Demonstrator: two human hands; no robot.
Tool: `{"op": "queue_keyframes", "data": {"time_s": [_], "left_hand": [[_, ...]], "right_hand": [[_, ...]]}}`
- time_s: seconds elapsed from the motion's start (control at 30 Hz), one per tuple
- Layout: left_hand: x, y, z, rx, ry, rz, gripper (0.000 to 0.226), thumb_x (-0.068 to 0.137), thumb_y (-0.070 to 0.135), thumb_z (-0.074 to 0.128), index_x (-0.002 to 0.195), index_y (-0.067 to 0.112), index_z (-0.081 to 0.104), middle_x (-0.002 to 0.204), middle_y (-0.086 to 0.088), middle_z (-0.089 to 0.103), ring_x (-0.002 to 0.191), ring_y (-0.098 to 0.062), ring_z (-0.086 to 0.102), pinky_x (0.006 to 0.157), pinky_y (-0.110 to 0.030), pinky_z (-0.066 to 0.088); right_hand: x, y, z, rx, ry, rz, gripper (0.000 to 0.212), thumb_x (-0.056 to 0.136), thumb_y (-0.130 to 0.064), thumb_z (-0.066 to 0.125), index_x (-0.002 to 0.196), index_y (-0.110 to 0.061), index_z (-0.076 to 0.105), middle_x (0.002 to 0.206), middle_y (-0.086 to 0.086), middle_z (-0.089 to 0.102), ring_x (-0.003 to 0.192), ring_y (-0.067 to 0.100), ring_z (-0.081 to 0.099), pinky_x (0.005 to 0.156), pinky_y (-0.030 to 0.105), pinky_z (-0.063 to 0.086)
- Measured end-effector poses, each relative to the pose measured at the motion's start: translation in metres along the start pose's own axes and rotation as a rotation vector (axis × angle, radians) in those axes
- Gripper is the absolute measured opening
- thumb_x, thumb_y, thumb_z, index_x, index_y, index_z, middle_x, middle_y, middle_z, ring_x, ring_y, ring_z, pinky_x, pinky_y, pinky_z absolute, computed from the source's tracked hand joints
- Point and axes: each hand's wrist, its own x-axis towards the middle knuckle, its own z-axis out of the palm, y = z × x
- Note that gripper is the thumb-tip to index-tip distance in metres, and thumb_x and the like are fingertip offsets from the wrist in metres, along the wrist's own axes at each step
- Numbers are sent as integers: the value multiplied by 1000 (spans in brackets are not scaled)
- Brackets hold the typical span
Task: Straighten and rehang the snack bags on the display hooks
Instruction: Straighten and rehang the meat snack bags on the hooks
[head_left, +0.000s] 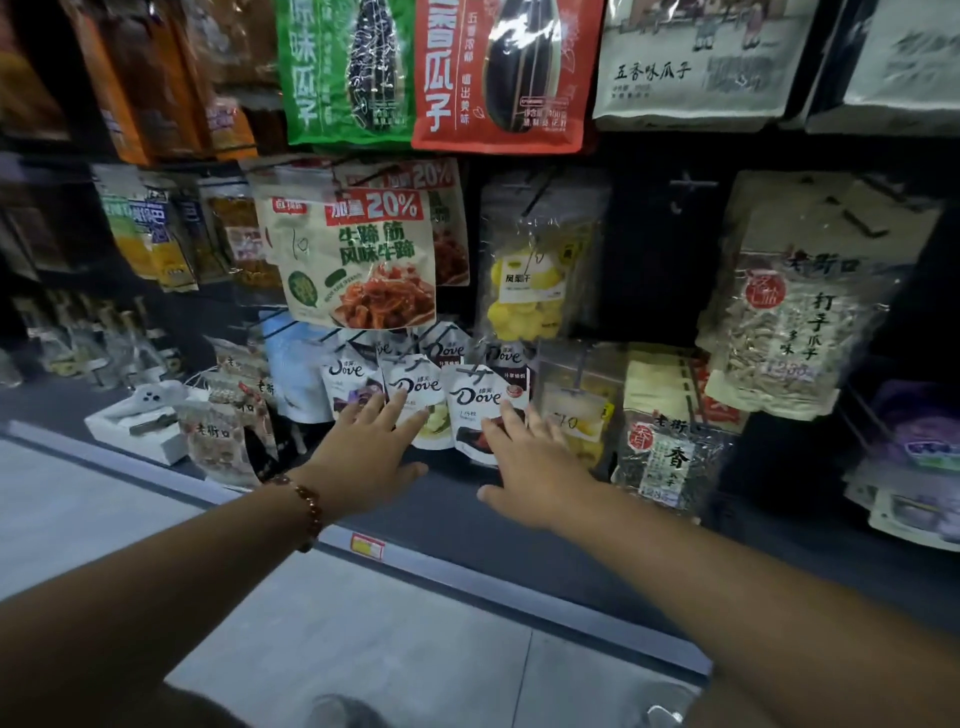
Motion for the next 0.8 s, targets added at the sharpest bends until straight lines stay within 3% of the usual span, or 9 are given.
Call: {"op": "queue_keyframes", "data": {"time_s": [0.47, 0.63, 0.8], "left_hand": [[97, 21, 80, -123, 57, 107, 76, 98, 56, 35, 156, 22, 0, 163, -14, -7, 150, -35, 0, 120, -49, 9], [155, 24, 106, -84, 154, 129, 78, 97, 57, 36, 156, 24, -3, 163, -14, -8, 149, -38, -6, 119, -53, 6], [210, 25, 134, -112, 319, 163, 73, 88, 53, 58, 149, 19, 38, 161, -19, 8, 147, -45, 8, 117, -59, 9]], "right_hand": [[99, 23, 64, 183, -98, 221, 82, 95, -51, 50, 156, -24, 3, 163, 5, -11, 150, 32, -3, 119, 47, 7], [142, 26, 96, 167, 74, 283, 80, 95, -39, 53, 156, -24, 4, 162, 4, -17, 149, 34, 0, 118, 48, 13], [184, 49, 116, 139, 230, 358, 77, 95, -35, 50, 156, -20, 5, 163, 4, -16, 150, 32, -4, 121, 47, 7]]}}
